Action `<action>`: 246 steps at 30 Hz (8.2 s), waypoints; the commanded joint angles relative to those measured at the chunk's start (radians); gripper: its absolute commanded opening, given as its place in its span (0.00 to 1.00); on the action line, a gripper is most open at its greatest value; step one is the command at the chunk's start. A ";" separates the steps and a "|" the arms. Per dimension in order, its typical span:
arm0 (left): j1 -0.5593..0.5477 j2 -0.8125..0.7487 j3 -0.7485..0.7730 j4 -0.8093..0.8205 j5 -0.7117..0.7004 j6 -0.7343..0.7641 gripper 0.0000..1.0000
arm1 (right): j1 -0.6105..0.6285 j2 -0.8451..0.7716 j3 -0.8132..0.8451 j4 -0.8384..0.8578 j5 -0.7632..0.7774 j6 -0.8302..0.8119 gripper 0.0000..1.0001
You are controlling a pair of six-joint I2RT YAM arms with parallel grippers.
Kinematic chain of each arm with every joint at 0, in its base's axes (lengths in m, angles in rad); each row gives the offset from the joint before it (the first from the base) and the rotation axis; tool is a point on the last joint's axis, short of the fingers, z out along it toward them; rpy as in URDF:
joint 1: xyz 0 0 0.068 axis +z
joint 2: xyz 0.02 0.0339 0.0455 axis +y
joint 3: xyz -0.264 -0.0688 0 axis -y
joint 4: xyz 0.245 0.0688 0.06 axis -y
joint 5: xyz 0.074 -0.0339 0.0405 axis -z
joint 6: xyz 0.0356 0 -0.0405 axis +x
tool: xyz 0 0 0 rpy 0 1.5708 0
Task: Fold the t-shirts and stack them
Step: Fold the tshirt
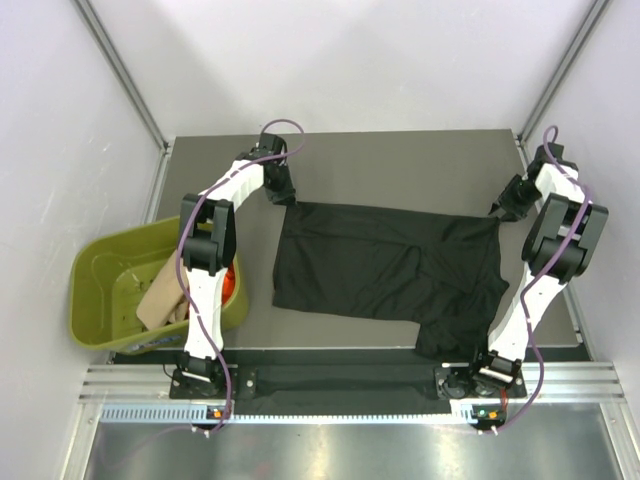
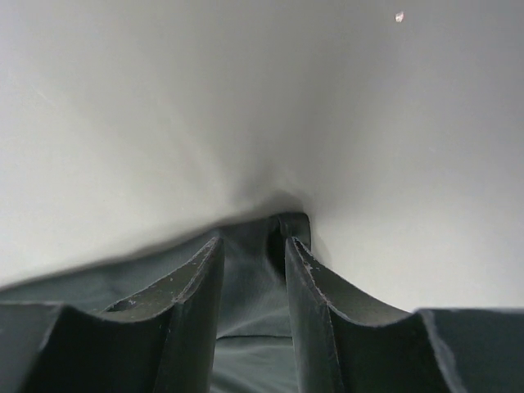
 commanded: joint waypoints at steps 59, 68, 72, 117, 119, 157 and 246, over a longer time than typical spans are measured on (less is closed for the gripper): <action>0.061 0.069 0.125 0.194 -0.189 -0.102 0.00 | 0.055 0.238 0.410 0.203 -0.102 0.177 0.00; 0.098 0.158 0.260 0.228 -0.174 -0.106 0.00 | 0.108 0.332 0.546 0.325 -0.156 0.285 0.00; 0.110 0.215 0.342 0.214 -0.162 -0.103 0.00 | 0.119 0.364 0.606 0.354 -0.165 0.309 0.00; -0.340 -0.567 -0.505 -0.110 -0.329 -0.071 0.40 | 0.351 -0.891 -0.768 -0.100 0.030 0.078 0.62; -0.365 -0.561 -0.531 -0.125 -0.364 -0.103 0.36 | 0.351 -0.902 -0.788 -0.098 0.021 0.075 0.61; -0.267 -0.406 -0.649 -0.061 -0.439 0.020 0.41 | 0.329 -0.875 -0.825 -0.093 0.004 0.047 0.59; -0.074 -0.354 -0.226 -0.179 -0.324 0.024 0.00 | 0.136 -0.498 -0.155 -0.164 -0.111 0.093 0.00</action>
